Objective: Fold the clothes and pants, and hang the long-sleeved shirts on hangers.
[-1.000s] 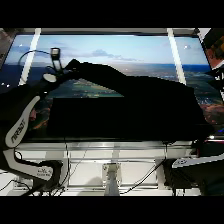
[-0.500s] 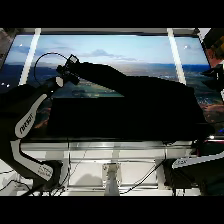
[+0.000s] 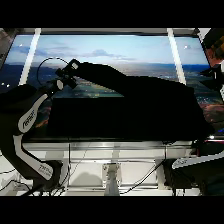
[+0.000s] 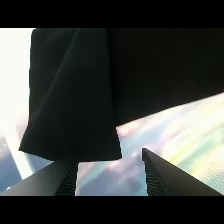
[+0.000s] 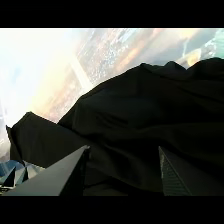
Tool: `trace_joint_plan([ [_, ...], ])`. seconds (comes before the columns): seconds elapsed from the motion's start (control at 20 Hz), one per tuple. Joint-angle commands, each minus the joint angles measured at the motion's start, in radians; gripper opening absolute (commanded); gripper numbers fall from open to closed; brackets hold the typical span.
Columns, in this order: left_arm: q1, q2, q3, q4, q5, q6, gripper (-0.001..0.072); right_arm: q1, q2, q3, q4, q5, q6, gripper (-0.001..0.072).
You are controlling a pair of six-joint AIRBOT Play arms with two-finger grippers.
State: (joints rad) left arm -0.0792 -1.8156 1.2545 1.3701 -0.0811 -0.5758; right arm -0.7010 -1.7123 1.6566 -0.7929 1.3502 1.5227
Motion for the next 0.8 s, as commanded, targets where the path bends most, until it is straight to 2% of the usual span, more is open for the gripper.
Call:
trace_joint_plan([
  [0.0,0.006,-0.020,0.011,0.018,0.038,0.000,0.0416,0.004,0.000,0.001,0.001,0.002,0.000,0.0491],
  [0.25,0.006,-0.076,0.087,0.017,0.039,0.000,0.0415,0.004,0.000,0.001,0.001,0.004,0.000,0.0490],
  [0.3,0.006,-0.083,0.099,0.017,0.038,-0.001,0.0387,0.004,0.000,0.001,0.000,0.004,0.000,0.0491],
  [0.35,0.006,-0.088,0.106,0.017,0.034,-0.001,0.0299,0.004,0.000,0.001,0.000,0.004,0.000,0.0491],
  [0.4,0.006,-0.088,0.107,0.016,0.034,-0.004,0.0267,0.004,0.000,0.001,0.000,0.004,0.000,0.0490],
  [0.45,0.010,-0.087,0.107,0.013,0.034,-0.010,0.0203,0.004,0.000,0.001,0.000,0.003,0.000,0.0490],
  [0.5,0.010,-0.085,0.107,0.013,0.034,-0.015,0.0053,0.004,0.000,0.001,0.000,0.003,0.000,0.0490],
  [0.55,0.010,-0.079,0.107,0.014,0.037,-0.014,0.0008,0.004,0.000,0.001,0.000,0.004,0.000,0.0490],
  [0.65,0.009,-0.043,0.108,0.013,0.038,-0.015,0.0007,0.003,0.000,0.001,0.000,0.002,0.000,0.0490],
  [0.75,0.006,0.025,0.108,0.013,-0.024,-0.015,0.0007,0.003,0.000,0.001,0.000,-0.002,0.000,0.0490],
])
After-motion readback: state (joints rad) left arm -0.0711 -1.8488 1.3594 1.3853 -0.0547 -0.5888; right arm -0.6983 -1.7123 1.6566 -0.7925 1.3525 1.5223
